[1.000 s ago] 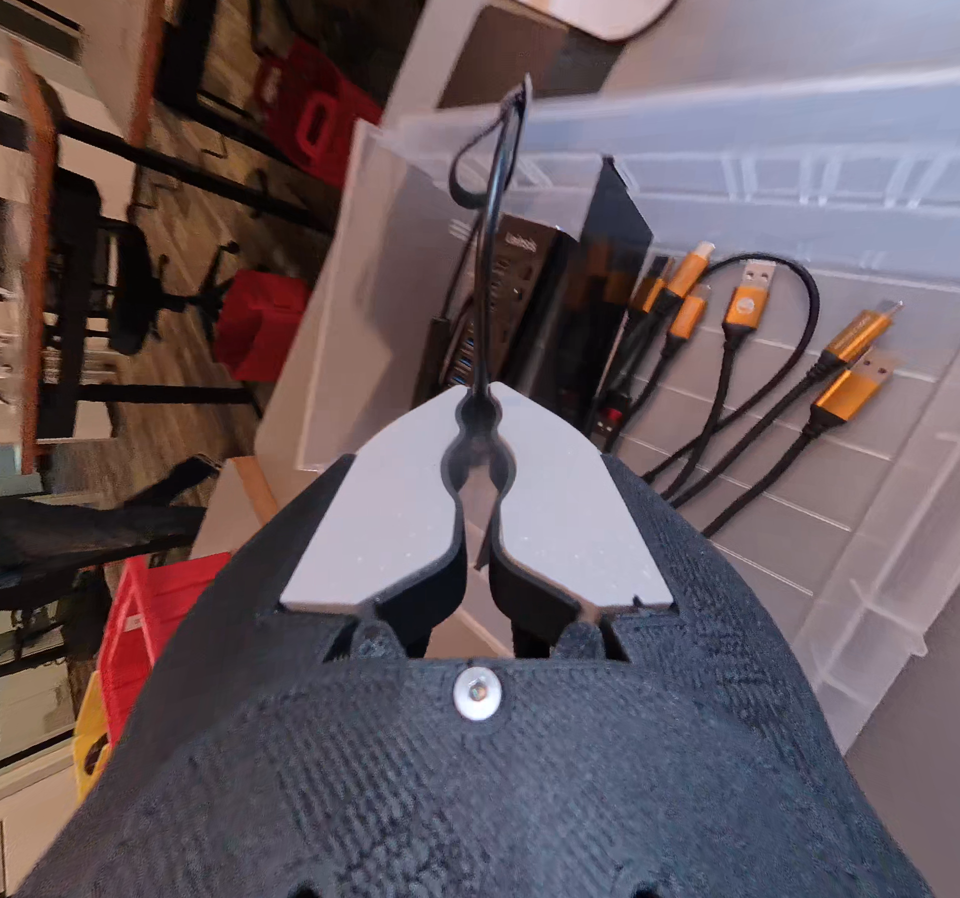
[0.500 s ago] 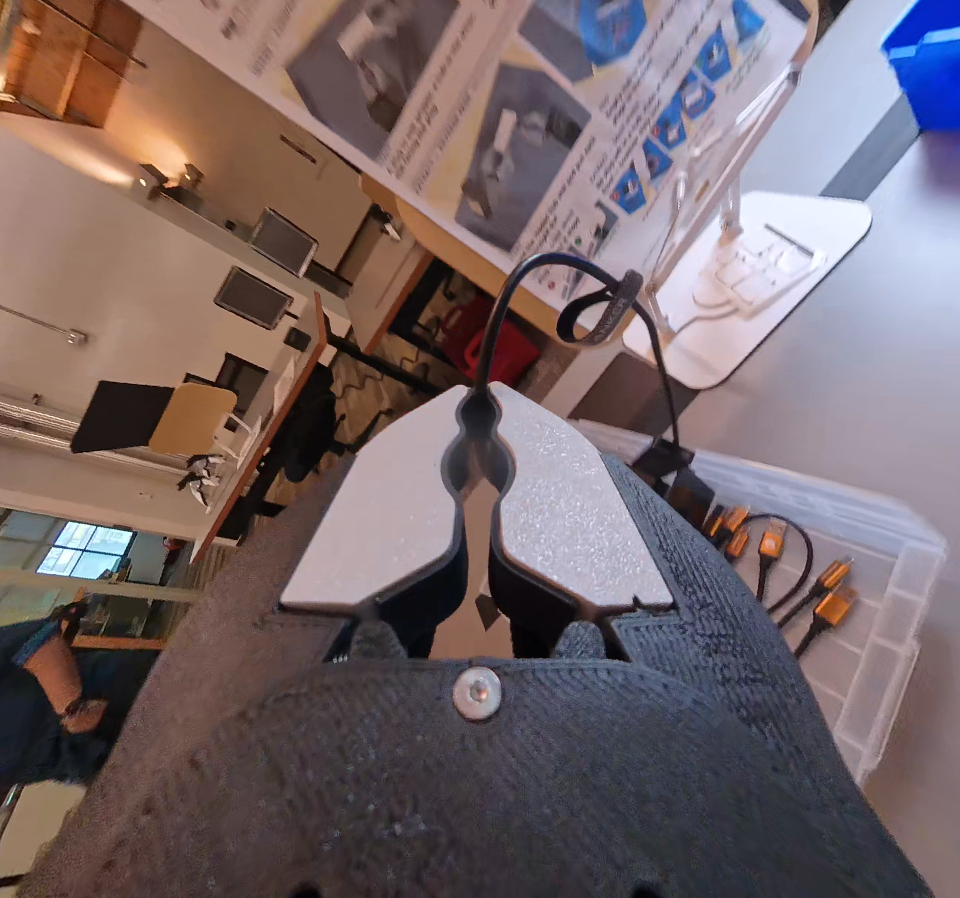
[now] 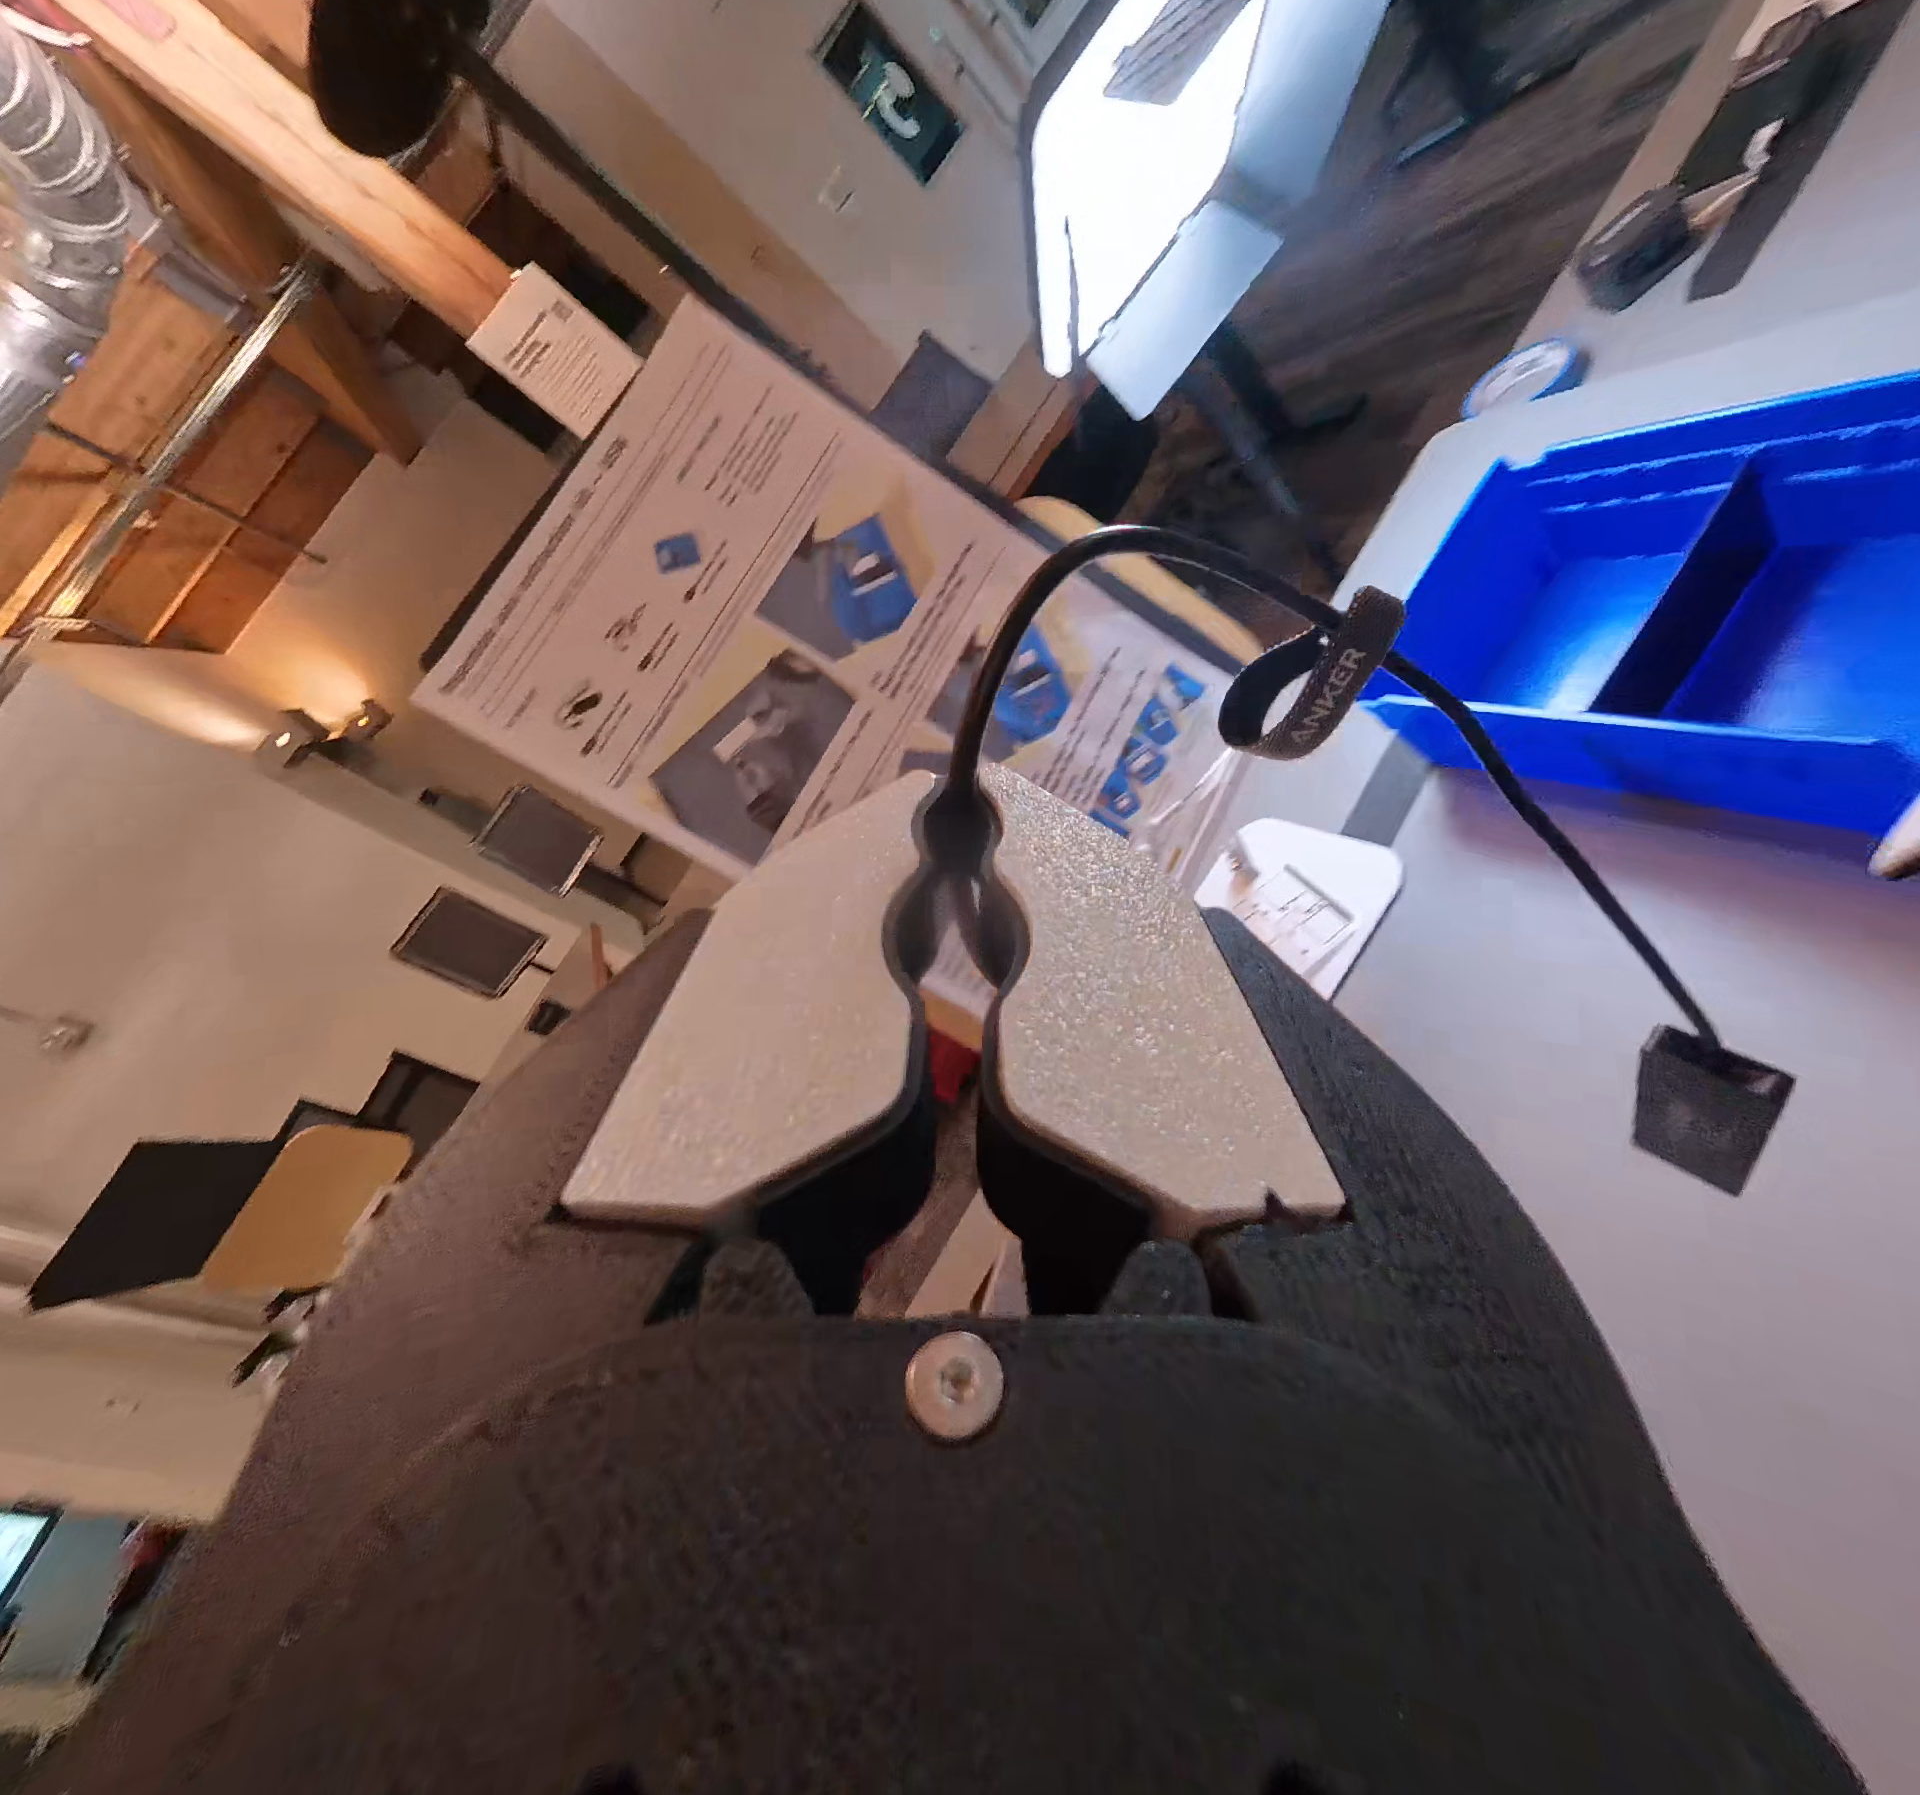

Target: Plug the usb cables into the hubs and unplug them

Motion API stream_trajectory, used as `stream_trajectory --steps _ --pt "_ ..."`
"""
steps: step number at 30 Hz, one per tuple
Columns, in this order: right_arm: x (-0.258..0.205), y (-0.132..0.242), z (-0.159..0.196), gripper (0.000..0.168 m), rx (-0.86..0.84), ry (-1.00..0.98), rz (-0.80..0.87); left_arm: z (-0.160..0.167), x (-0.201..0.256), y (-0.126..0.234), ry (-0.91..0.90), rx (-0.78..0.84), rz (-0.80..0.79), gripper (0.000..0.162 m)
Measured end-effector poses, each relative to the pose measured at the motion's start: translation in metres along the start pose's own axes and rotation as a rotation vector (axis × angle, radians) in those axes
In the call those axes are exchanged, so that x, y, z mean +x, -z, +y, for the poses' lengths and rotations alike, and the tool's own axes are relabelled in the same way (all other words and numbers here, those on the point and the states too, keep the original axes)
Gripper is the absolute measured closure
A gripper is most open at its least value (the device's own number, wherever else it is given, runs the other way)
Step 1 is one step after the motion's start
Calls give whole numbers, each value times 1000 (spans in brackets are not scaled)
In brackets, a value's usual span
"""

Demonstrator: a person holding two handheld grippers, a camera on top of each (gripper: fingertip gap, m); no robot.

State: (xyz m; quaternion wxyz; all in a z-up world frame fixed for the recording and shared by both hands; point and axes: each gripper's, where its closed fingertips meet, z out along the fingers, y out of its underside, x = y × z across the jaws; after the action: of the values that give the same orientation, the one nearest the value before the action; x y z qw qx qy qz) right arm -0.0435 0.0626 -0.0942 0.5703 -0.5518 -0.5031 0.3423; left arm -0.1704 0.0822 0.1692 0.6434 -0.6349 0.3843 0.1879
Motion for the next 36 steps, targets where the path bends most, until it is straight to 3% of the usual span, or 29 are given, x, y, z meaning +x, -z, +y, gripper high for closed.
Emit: stream_trajectory --steps 3,7,8,11,18,24,27,29,32,36 --pt "-13 -1 -1 105 12 -28 -29 -20 40 -6 11 56 107 160" --pt "-22 -4 13 102 -31 -38 -54 -41 110 -14 46 145 309 160" --pt "-23 -6 19 105 -45 -38 -65 -45 126 -15 52 161 353 160" --pt "-29 -7 34 166 -76 -3 -113 -56 168 -13 56 202 464 160" --pt "-15 1 37 167 -57 75 -89 -48 210 4 102 220 613 160" --pt "-2 18 21 168 58 26 -117 -24 223 27 317 346 737 160" --pt "6 25 24 168 42 61 -116 -6 219 27 313 330 653 161" --pt "2 27 30 168 -7 73 -167 2 218 27 332 313 643 161" --pt "-6 35 30 145 -55 108 -227 14 205 22 371 282 607 161" --pt "1 49 72 116 -363 137 -229 25 186 20 446 272 581 161"
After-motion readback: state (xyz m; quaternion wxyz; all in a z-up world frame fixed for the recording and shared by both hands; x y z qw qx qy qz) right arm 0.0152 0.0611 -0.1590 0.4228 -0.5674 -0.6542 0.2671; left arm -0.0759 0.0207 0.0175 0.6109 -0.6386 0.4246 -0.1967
